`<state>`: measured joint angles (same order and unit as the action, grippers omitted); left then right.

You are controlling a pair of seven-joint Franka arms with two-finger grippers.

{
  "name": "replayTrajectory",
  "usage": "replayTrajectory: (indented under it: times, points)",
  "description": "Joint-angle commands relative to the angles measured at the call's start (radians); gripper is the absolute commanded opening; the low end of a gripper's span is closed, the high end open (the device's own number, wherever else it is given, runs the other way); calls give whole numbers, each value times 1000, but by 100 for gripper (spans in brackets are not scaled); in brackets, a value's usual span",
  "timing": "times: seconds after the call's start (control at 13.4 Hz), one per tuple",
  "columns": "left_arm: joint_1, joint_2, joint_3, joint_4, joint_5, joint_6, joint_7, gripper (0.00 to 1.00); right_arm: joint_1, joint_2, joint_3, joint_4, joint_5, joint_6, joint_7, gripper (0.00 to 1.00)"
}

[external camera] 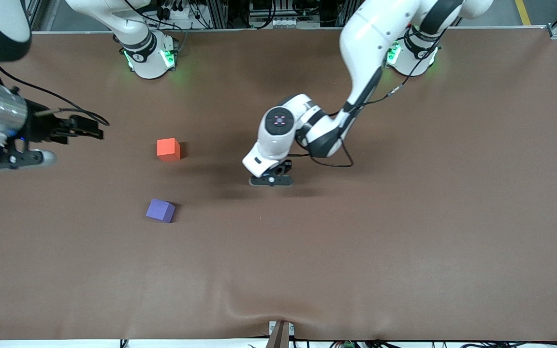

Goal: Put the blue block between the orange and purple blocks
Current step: 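Carry the blue cube with the left gripper while the right gripper approaches, then grasp the blue cube with the right gripper while the left gripper releases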

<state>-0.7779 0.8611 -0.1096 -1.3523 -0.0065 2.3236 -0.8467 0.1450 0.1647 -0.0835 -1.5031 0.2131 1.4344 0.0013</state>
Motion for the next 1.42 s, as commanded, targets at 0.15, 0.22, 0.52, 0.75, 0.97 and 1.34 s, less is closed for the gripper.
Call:
replayTrajectory:
  times: [0.15, 0.22, 0.52, 0.75, 0.97, 1.34]
  points:
    - [-37, 81, 31, 85, 8, -21, -21, 100, 105, 129, -7, 32, 40, 52, 3, 100]
    - [-37, 64, 34, 84, 17, -29, -32, 100, 140, 165, -7, 32, 38, 84, 3, 100]
    - [-26, -95, 86, 81, 23, -283, -25, 100, 232, 289, -9, 32, 38, 242, 9, 100]
    - [87, -295, 117, 52, 22, -464, -20, 100, 285, 374, -9, 32, 37, 365, 3, 100]
    - [254, -402, 120, 53, 23, -550, -12, 100, 336, 426, -9, 29, 38, 377, 6, 100]
    - [472, -527, 119, 47, 86, -659, 205, 100, 490, 495, -7, 29, 38, 606, 3, 100]
